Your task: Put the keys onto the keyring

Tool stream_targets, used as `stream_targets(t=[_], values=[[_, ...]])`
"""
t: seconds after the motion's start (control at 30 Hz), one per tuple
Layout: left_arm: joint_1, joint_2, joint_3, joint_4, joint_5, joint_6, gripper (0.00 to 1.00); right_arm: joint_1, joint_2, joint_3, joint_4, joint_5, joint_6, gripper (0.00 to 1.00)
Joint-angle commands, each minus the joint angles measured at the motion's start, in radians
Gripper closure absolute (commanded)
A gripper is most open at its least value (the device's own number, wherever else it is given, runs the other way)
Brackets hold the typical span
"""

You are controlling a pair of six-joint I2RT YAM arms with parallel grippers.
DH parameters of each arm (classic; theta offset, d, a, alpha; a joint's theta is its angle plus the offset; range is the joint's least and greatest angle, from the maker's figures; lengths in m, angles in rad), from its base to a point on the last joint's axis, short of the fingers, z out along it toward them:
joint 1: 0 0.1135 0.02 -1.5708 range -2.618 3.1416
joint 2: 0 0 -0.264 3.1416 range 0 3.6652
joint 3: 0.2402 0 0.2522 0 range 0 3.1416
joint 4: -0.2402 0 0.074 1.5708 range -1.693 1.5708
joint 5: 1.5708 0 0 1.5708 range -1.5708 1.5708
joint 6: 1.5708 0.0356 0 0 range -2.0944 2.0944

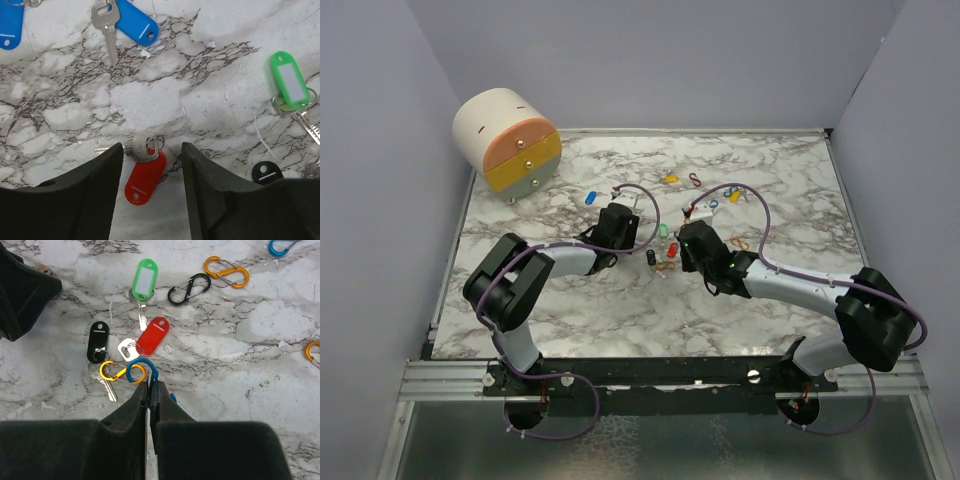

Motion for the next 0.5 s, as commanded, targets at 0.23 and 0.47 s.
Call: stream_targets(t=[0.23, 0.47], values=[[0.003, 0.046, 0.024, 0.012, 0.026, -0.002, 0.52, -0.007, -0.022, -0.017, 0.035, -0.005, 0.004, 0.99], [0.003, 0.054, 0.024, 0.016, 0.032, -0.002, 0.64, -0.009, -0.019, -0.015, 0.034, -0.008, 0.003, 0.99]])
